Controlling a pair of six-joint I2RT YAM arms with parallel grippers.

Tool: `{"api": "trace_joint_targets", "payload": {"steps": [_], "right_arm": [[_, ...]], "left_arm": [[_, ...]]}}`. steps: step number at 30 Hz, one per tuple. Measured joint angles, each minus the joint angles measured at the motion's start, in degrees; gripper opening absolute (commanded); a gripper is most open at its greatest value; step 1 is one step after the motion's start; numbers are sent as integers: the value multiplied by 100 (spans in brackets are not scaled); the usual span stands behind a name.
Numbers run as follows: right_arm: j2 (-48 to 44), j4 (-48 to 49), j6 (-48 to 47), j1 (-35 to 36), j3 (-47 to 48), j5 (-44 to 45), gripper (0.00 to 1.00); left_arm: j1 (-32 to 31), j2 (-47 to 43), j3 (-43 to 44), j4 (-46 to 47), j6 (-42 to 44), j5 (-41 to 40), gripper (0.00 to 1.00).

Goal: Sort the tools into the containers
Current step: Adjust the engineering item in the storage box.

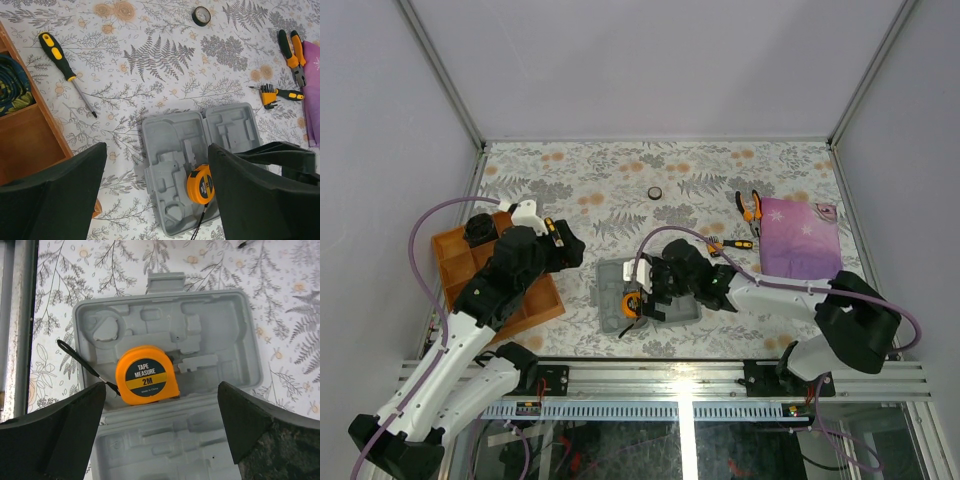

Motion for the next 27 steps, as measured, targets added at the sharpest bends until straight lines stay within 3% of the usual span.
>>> {"api": "trace_joint_targets", "payload": {"steps": [9,20,27], "right_arm": [[678,-426,-442,103,520,-284,97],[1508,-1110,-603,120,1204,-378,85],[1864,-1438,-643,142,1471,-352,67]], "left_arm": [[2,-2,0,-22,0,-66,81],[0,0,0,-22,0,-66,81],[2,2,0,-22,0,-66,81]]}}
